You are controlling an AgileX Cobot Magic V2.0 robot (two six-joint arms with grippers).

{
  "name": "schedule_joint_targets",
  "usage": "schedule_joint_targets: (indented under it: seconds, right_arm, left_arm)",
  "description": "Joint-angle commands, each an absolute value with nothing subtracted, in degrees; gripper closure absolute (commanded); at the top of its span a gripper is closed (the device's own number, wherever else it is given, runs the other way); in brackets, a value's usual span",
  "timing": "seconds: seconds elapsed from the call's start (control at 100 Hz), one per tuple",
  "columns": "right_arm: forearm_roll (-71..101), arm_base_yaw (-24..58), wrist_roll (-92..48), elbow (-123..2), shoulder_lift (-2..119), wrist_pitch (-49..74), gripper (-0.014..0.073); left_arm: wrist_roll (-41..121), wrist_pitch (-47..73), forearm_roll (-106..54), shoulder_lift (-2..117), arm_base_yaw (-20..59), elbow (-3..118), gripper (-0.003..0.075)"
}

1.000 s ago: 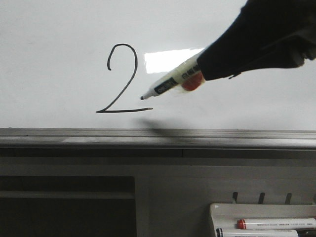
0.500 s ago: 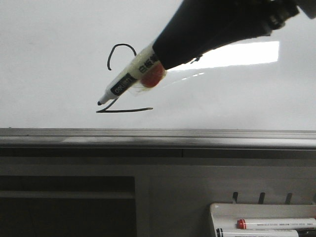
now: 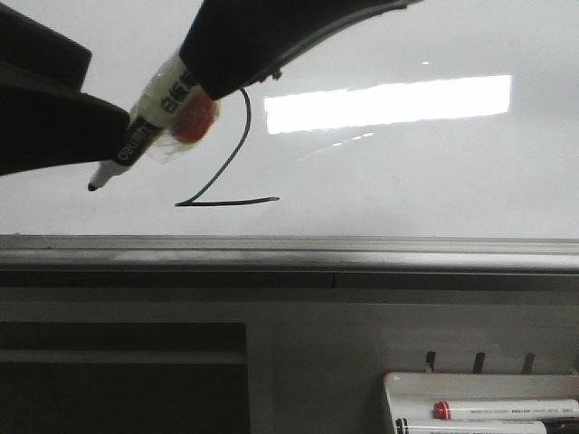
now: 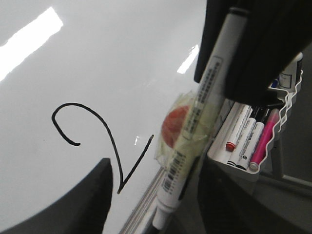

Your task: Write number 2 on whiteboard

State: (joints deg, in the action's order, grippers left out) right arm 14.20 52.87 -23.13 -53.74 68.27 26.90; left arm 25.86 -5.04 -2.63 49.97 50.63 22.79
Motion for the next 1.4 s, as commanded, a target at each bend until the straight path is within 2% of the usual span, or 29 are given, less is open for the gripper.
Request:
schedule_joint_targets:
  seconds: [0.0,0.43,0.55,0.71,0.99,1.04,1.09,1.19,1.24,1.29,1.39]
  right_arm:
    - [14.05,53.30,-23.92,-55.83,67.30,24.37,0.0664]
    - [15.11,53.81,-23.92,-55.83,67.30,22.70,0.0664]
    - [15.09,53.94,-23.92,-55.83,67.30,22.11,0.0664]
    - [15.09,54.92,-23.92,-55.83,67.30,21.89,0.0664]
    - [15.09,55.42,-23.92,-55.83,67.30,20.02,0.0657]
    - [15.09,55.42,-23.92,-55.83,67.30,19.89,0.0608]
    - [15.09,55.42,-23.92,-55.83,67.30,19.76,0.0505]
    - [13.40,54.29,-23.92,-55.83,67.08,18.02,0.0185]
    - [11.96,52.97,-23.92,-55.83,66.52,16.82,0.0068]
    - [11.96,51.18,-23.92,-55.83,65.58,15.63,0.0015]
    - [11.96,47.03,-23.92,-55.83,63.01,13.77,0.0034]
  left_arm:
    - [25.82,-11.02,-0.71,51.71,51.12,24.76,0.0353]
    - [25.82,-12.03,3.64,54.43,51.12,24.76,0.0365]
    - [25.82,-12.03,4.09,54.43,51.12,24.76,0.0482]
    - [25.82,-12.03,4.09,54.43,51.12,24.76,0.0738]
    - [25.82,-12.03,4.24,54.43,51.12,24.76,0.0741]
    - [25.82,-12.03,4.24,54.43,51.12,24.76,0.0741]
    - [25.82,-12.03,4.13,54.43,51.12,24.76,0.0741]
    - [24.87,-12.03,2.91,54.43,51.12,24.76,0.0741]
    - [24.87,-12.52,-1.04,54.43,51.01,24.76,0.0741]
    - [24.87,-14.10,-8.11,54.43,50.53,24.76,0.0741]
    - [24.87,-19.32,-27.52,54.43,48.97,24.76,0.0741]
